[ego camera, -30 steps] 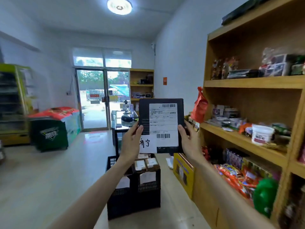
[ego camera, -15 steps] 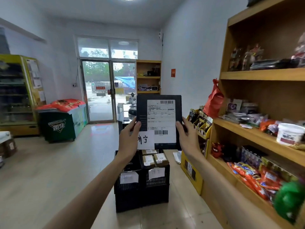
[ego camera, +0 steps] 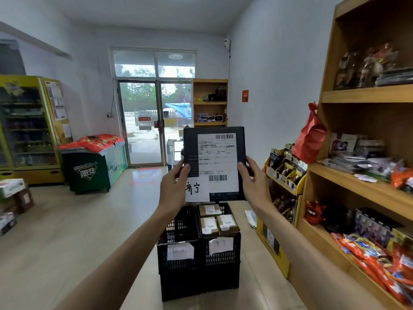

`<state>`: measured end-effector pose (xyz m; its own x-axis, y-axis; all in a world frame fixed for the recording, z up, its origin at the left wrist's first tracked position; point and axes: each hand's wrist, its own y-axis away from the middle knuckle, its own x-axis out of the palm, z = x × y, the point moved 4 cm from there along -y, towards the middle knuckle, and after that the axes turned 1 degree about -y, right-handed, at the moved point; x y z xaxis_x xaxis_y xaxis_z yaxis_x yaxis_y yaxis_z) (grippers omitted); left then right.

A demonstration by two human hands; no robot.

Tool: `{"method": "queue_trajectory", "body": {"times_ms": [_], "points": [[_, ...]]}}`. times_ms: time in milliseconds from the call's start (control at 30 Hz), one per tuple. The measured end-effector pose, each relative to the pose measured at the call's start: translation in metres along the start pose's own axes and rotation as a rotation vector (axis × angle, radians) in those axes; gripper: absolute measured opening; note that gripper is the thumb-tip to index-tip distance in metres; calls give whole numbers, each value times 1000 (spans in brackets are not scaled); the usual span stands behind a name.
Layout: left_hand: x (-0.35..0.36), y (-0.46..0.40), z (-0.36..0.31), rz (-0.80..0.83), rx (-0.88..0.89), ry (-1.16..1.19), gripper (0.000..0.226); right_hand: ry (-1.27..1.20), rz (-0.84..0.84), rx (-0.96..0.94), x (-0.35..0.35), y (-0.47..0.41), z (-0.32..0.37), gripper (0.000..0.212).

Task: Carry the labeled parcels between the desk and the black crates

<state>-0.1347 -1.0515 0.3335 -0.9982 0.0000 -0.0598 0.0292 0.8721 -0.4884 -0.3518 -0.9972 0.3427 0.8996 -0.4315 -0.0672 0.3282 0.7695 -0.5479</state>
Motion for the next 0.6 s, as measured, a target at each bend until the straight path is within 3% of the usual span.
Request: {"method": "queue_trajectory", "body": {"times_ms": [200,467,600], "points": [[35,-73,17,-17,51,-53,55,-43,6,-35,-1,-79,-29,43],[96,-152,48,2,123,-53,43,-57,14,-74,-18,-172,-87,43],[108,-183,77,-25,85,-58,69,-58,28,-63,-12,-202,-113,40]]}}
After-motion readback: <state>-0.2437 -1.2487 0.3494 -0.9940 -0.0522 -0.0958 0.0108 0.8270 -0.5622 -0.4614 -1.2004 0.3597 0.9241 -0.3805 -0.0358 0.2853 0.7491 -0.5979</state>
